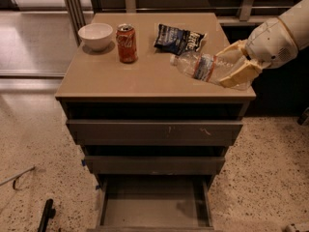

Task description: Place water bottle into bottom drawer

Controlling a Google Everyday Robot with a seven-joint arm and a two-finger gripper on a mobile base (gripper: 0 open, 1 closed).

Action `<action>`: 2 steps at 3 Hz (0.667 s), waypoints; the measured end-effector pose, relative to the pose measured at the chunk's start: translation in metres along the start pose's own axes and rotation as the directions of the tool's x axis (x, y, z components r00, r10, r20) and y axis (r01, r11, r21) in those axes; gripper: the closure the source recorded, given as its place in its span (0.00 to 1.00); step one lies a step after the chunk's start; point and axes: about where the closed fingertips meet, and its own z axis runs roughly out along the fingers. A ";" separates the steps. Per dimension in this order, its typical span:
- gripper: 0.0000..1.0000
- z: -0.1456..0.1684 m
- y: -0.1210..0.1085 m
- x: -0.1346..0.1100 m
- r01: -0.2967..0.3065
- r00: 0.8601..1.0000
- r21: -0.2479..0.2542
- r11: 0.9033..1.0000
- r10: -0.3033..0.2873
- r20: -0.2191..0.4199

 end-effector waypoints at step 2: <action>1.00 0.020 0.018 0.007 0.022 1.000 -0.055 0.998 -0.023 -0.021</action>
Offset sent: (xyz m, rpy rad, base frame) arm -0.0278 0.0201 -0.0517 -0.0595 0.0058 0.0820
